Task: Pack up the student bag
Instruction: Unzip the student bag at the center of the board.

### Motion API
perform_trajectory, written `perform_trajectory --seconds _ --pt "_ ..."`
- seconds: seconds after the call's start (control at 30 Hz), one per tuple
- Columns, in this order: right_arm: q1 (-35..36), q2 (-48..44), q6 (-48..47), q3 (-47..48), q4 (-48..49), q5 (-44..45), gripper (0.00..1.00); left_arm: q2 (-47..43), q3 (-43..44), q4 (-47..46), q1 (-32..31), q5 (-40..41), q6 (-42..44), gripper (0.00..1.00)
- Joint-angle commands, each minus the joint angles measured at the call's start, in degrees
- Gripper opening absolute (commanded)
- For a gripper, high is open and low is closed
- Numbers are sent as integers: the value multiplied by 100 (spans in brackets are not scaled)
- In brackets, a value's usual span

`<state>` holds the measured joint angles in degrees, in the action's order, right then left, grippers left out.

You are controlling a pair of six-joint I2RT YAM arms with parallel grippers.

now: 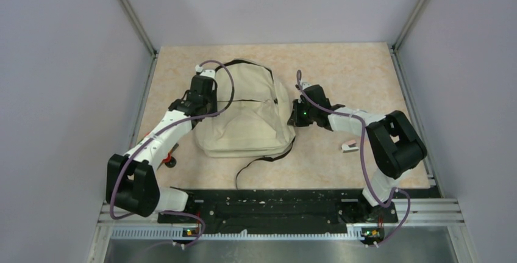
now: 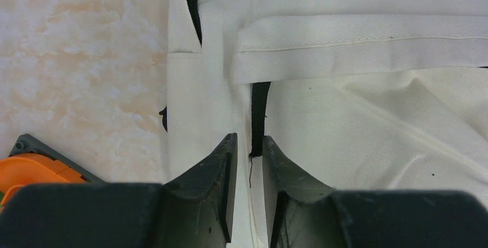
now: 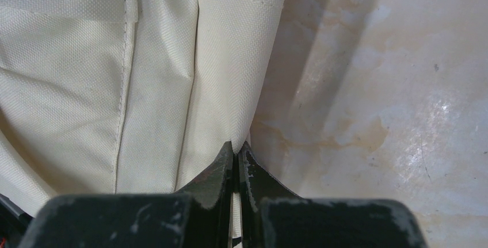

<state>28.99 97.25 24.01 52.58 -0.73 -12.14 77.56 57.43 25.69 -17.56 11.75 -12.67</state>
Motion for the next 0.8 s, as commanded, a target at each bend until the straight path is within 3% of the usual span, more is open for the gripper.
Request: perform_trajectory --seconds 0.0,0.17,0.3,0.37,0.6,0.67,0.77 --pt "-42 73 -21 253 287 -134 0 -234 95 -51 -54 175 80 26" --pt "-43 80 -11 246 285 -157 0 -224 82 -93 -61 11 63 12" --pt "-43 84 -16 244 287 -166 0 -216 78 -108 -60 -46 41 9" --pt "-43 88 -2 243 293 -182 0 -223 69 -108 -63 -65 25 0" --pt "-43 88 -19 250 293 -201 0 -462 -77 -602 -63 -980 -329 0" --pt "-40 99 -12 261 302 -217 0 -378 -95 -854 -90 -1542 -555 0" --pt "-43 106 7 269 318 -267 0 -23 18 -1033 -272 -1764 -675 0"
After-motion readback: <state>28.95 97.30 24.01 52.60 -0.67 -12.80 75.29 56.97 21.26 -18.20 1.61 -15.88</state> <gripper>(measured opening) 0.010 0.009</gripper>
